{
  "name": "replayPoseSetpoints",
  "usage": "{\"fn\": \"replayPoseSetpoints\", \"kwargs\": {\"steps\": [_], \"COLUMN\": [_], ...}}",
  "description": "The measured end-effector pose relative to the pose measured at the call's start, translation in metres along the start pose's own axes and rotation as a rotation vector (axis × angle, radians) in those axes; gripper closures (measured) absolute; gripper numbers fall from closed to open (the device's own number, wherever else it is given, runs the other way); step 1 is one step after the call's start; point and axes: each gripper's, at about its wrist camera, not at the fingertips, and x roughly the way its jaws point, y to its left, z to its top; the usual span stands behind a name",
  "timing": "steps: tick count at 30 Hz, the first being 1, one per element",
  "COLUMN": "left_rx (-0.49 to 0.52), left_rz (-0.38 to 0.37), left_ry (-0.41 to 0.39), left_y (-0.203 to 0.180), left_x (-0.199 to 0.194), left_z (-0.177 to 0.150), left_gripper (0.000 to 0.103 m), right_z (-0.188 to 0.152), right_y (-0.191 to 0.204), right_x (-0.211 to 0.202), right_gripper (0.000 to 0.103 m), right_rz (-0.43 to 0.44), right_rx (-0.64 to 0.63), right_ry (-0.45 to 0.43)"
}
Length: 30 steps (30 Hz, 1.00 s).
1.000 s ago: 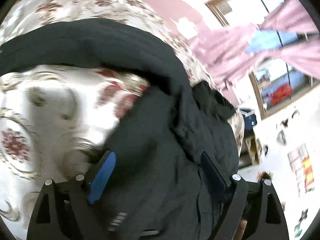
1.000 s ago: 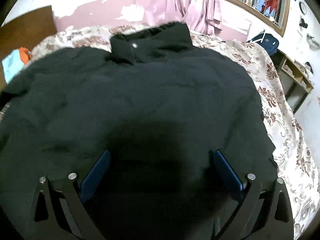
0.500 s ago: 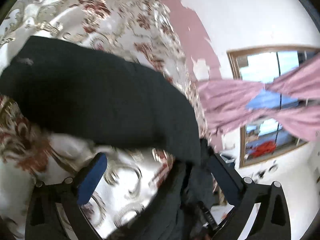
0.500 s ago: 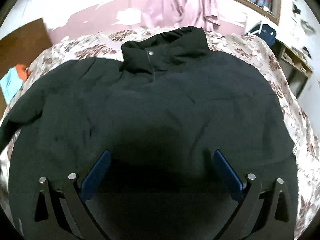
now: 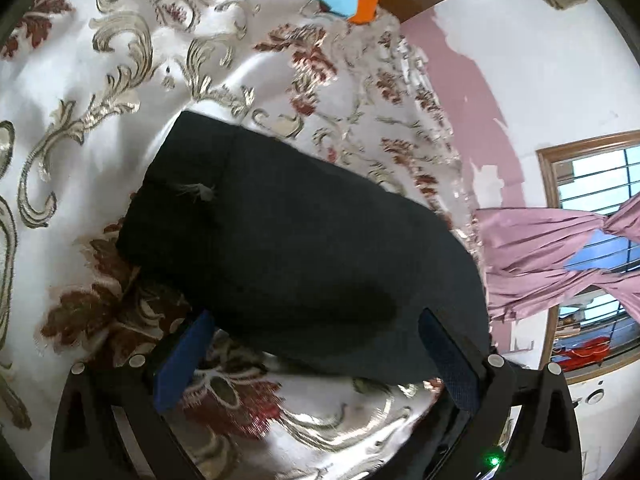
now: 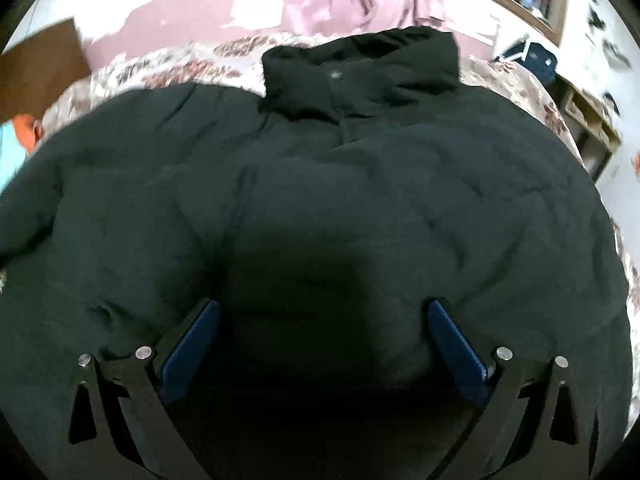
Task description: Fold large clothes
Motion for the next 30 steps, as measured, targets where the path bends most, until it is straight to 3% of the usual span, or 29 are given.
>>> {"fn": "replayPoseSetpoints", "kwargs": {"steps": [4,7,12,15,17,20,22,25,30], "left_rx": [-0.021,-0.052,-0.195,-0.202,-0.193,-0.204,-0.207,-0.183,-0.045], "left_rz": [0.044,0.048,-0.077,-0.106,-0.103,-0.081,-0.083,-0.118,-0.192], "left_ry": [0.045,0.031,-0.042,-0.073,-0.096,-0.131,-0.151,-0.200,-0.347], "left_y": [0.010,0.015,0.038,0.040,0.039,0.040,0.043,0.042,0.018], "left_x": [0.021,0.026,0.020,0.017,0.014,0.010,0.006,-0.004,-0.031], "left_z": [0.003,0.005,0.006,0.005,0.005,0.006,0.008,0.010,0.007], "left_gripper": [0.000,0.000,0.000,0.002,0.009,0.035,0.061,0.083,0.090], "right_z": [-0.002,-0.006,-0.009,-0.010,-0.010,-0.011,-0.011,-0.012,-0.011], "right_y": [0.000,0.002,0.003,0.002,0.002,0.004,0.005,0.006,0.004], "right_x": [0.003,0.002,0.002,0.002,0.002,0.001,0.001,0.001,0.001], "right_gripper": [0.001,0.001,0.001,0.001,0.001,0.001,0.001,0.001,0.001], "right_rz": [-0.007,-0.024,-0.041,-0.042,-0.046,-0.055,-0.061,-0.068,-0.061], "right_rx": [-0.004,-0.018,-0.034,-0.036,-0.039,-0.045,-0.050,-0.056,-0.052], "right_ry": [0.003,-0.020,-0.038,-0.042,-0.046,-0.055,-0.059,-0.061,-0.062]}}
